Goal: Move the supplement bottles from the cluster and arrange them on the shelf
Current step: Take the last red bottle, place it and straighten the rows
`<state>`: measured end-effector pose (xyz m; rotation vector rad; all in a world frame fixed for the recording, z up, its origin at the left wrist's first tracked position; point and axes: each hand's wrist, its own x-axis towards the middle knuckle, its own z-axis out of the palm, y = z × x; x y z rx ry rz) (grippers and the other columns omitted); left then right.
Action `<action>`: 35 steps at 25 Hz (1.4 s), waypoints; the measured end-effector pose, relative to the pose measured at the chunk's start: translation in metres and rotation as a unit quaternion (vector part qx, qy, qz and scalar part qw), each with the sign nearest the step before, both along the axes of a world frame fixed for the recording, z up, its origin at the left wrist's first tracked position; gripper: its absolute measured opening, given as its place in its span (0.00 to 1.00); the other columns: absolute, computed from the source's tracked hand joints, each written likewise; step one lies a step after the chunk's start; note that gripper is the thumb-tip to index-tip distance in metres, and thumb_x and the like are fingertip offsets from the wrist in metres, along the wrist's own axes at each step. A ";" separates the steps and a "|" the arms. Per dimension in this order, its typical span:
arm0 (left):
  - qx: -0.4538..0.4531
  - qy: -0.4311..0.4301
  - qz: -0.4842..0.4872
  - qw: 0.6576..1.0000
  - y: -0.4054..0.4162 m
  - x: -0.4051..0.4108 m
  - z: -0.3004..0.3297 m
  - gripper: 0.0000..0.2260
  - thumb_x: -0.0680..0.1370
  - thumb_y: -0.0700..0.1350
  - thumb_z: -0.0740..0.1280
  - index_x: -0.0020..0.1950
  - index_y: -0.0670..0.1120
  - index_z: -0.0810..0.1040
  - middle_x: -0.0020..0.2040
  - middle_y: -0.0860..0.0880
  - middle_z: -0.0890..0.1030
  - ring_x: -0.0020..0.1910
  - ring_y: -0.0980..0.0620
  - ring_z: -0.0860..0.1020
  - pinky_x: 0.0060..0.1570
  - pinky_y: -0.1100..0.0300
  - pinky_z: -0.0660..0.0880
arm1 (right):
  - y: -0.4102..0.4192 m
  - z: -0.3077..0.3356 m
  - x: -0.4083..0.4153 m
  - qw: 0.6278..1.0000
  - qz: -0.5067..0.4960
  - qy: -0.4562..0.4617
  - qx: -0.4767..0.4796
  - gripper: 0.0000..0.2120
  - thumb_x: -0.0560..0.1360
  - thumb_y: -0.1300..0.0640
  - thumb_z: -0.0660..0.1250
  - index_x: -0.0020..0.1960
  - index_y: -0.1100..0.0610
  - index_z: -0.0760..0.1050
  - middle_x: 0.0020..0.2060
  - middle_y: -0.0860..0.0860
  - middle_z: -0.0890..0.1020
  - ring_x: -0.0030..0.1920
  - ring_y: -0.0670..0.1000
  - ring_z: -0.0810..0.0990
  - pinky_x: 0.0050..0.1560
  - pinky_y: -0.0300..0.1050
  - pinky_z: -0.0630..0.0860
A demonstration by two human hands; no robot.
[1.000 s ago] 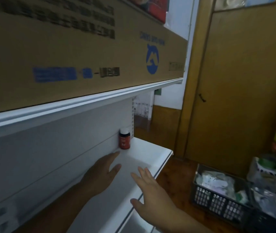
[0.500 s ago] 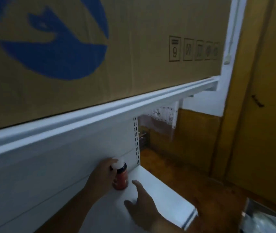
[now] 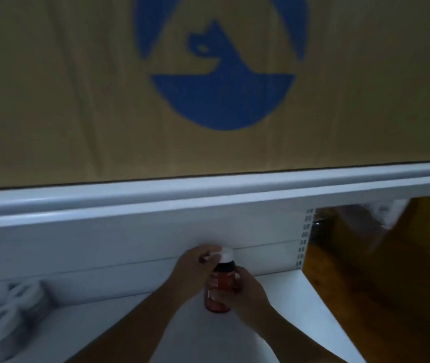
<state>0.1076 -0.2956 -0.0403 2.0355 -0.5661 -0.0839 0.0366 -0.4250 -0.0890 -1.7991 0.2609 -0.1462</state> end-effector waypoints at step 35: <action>-0.220 0.052 0.483 0.846 0.954 -0.124 0.043 0.11 0.74 0.47 0.68 0.54 0.47 0.80 0.48 0.48 0.83 0.46 0.53 0.83 0.41 0.61 0.80 | 0.959 0.020 0.026 0.851 0.483 0.036 0.205 0.16 0.65 0.51 0.73 0.50 0.55 0.80 0.42 0.53 0.86 0.44 0.52 0.85 0.42 0.43 0.80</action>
